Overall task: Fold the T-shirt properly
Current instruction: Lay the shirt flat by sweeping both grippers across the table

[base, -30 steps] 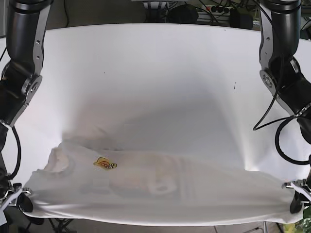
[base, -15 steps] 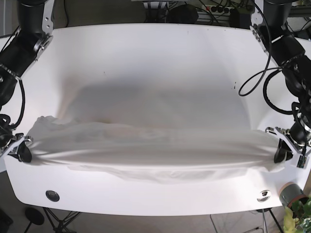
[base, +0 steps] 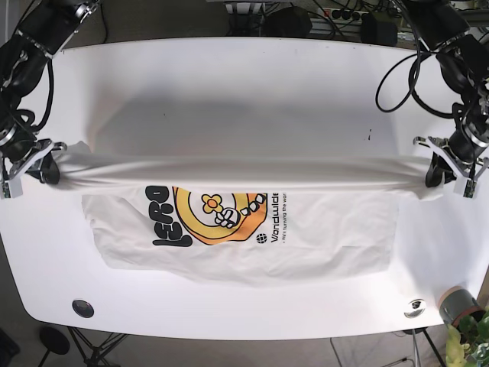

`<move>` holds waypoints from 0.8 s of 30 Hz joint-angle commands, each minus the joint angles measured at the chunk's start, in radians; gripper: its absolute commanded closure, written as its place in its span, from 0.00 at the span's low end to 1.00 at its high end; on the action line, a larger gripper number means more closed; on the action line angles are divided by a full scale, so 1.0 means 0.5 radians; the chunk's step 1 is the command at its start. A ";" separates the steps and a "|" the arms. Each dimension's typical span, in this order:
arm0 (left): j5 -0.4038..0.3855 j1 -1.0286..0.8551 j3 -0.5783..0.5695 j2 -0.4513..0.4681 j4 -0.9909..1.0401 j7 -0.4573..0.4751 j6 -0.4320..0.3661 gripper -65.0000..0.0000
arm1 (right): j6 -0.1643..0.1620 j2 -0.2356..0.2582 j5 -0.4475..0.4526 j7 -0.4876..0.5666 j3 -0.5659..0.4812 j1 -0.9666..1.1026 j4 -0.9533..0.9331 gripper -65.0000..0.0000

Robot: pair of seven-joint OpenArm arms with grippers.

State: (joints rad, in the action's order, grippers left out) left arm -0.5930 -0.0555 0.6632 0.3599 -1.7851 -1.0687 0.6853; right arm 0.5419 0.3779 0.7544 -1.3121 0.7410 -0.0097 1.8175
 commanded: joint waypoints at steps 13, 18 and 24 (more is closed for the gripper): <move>-0.012 -0.400 0.105 0.049 -0.019 0.052 0.024 1.00 | -0.011 -0.122 -0.031 0.063 0.023 0.411 0.169 0.97; -0.012 -0.510 0.179 0.046 -0.022 0.052 0.026 1.00 | -0.011 -0.122 -0.031 0.063 0.023 0.537 0.172 0.97; -0.009 -0.566 0.252 0.049 -0.022 0.052 0.026 1.00 | -0.008 -0.122 -0.031 0.066 0.023 0.610 0.172 0.97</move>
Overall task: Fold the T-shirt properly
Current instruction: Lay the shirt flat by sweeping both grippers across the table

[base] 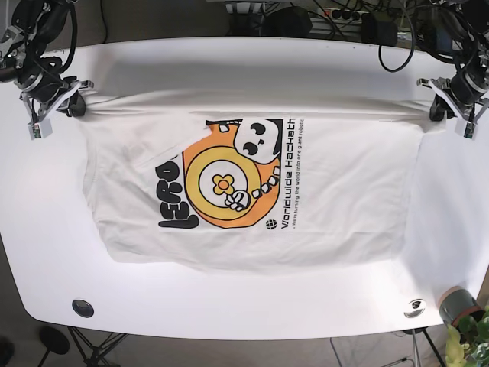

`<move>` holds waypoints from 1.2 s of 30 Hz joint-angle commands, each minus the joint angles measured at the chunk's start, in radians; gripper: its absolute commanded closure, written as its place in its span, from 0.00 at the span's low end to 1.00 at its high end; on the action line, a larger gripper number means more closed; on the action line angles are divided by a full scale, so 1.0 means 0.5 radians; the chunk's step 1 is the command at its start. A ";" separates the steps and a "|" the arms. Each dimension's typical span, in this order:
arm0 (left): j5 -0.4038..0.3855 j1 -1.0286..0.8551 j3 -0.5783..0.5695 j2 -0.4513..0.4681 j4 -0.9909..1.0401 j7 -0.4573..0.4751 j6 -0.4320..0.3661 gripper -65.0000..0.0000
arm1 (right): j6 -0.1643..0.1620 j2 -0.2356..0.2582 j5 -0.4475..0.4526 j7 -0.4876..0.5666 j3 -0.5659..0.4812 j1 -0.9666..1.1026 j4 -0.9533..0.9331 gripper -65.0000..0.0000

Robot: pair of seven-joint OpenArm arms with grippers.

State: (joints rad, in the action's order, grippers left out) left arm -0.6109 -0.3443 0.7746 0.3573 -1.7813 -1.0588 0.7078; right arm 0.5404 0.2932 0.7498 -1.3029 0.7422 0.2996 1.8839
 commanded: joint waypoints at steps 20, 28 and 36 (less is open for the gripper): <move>0.183 0.466 -0.182 0.070 0.158 0.032 -0.019 1.00 | -0.005 0.044 -0.031 0.060 0.006 -0.309 -0.108 0.97; 0.389 0.678 -0.314 0.070 0.330 0.032 -0.019 1.00 | -0.005 0.044 -0.031 0.106 0.002 -0.435 -0.397 0.97; 0.481 0.791 -0.415 0.070 0.474 0.032 -0.019 1.00 | -0.005 0.060 -0.031 0.312 -0.209 -0.472 -0.618 0.96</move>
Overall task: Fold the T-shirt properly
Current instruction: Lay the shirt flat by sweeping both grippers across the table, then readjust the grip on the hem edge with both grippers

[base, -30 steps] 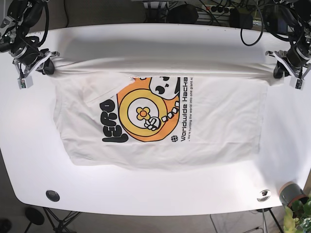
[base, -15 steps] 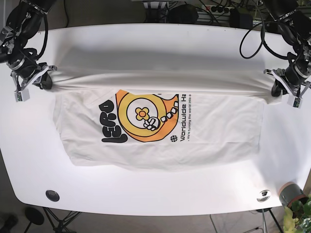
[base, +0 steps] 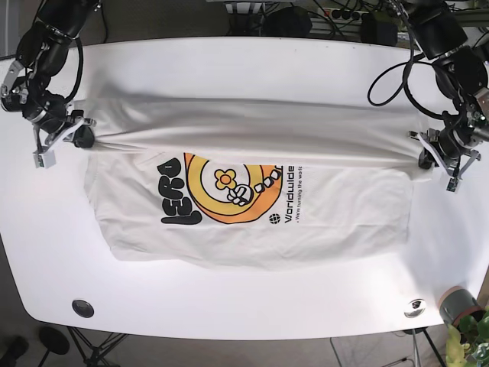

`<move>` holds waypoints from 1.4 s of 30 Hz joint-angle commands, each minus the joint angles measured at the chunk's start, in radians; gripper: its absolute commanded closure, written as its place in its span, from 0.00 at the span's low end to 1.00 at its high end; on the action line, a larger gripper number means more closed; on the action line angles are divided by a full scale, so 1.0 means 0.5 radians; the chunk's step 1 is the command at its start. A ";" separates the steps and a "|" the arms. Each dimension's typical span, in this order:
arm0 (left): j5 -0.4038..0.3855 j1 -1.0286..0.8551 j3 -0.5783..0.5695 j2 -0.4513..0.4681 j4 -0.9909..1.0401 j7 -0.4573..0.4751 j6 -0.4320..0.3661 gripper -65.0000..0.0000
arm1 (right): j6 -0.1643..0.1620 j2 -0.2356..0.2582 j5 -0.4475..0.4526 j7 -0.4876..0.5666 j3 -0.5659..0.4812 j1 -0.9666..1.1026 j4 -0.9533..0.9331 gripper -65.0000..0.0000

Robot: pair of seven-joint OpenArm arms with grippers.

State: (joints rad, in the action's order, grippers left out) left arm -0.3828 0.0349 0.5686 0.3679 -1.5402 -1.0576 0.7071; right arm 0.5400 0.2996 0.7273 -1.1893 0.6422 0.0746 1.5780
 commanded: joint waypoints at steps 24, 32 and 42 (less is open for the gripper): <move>0.138 0.199 -0.132 0.048 0.296 0.309 -0.018 0.47 | -0.007 0.087 -0.235 0.266 -0.077 -0.105 0.052 0.26; 0.135 -0.001 -0.055 0.045 -0.079 0.309 -0.018 0.47 | -0.026 0.090 -0.250 0.256 -0.068 0.132 0.467 0.26; 0.144 -0.265 -0.040 0.036 -0.082 0.481 -0.018 0.47 | -0.014 0.031 -0.256 0.263 0.009 0.340 0.476 0.26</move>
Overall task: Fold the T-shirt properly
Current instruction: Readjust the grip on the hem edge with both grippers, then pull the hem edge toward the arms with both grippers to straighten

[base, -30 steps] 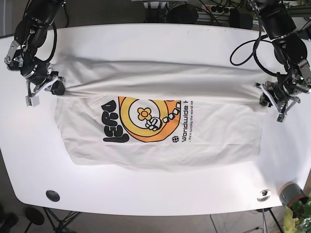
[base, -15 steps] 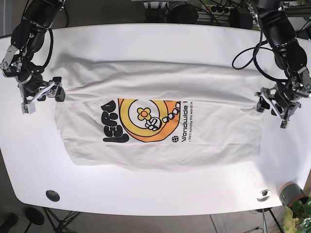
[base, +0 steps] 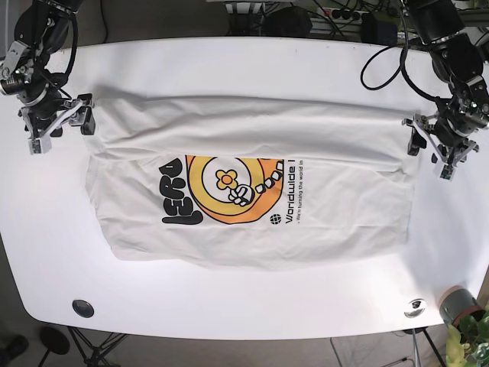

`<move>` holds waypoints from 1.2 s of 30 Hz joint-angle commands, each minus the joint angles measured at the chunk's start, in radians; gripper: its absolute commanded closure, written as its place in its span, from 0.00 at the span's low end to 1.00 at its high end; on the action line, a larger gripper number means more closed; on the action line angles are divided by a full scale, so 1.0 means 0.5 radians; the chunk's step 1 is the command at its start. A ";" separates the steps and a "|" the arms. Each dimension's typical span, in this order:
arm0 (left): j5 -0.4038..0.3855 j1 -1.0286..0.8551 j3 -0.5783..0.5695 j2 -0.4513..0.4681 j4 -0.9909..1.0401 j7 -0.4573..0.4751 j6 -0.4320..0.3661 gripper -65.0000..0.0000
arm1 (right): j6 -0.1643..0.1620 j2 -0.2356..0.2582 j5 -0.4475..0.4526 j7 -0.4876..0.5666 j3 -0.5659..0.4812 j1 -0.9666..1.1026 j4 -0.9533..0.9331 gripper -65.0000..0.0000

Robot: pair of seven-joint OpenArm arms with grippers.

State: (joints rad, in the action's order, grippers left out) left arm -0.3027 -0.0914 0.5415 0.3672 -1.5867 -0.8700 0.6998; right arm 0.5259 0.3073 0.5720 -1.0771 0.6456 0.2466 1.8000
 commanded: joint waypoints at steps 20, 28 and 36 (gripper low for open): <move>-0.013 -0.095 -0.001 0.047 0.398 0.354 -0.003 0.47 | 0.021 -0.005 0.054 0.137 -0.016 -0.031 -0.376 0.26; -0.013 -0.092 -0.004 0.047 0.548 0.431 -0.003 0.48 | 0.021 -0.005 0.054 0.146 -0.016 -0.041 -0.490 0.35; -0.013 -0.095 -0.069 0.047 0.579 0.492 -0.003 0.94 | 0.021 -0.008 0.054 0.146 -0.016 -0.041 -0.487 0.89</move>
State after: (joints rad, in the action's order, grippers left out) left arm -0.3157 -0.1379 0.5045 0.3794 -1.2900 -0.6037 0.6937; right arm 0.5323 0.2848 0.5877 -1.0176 0.6327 0.2321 1.5425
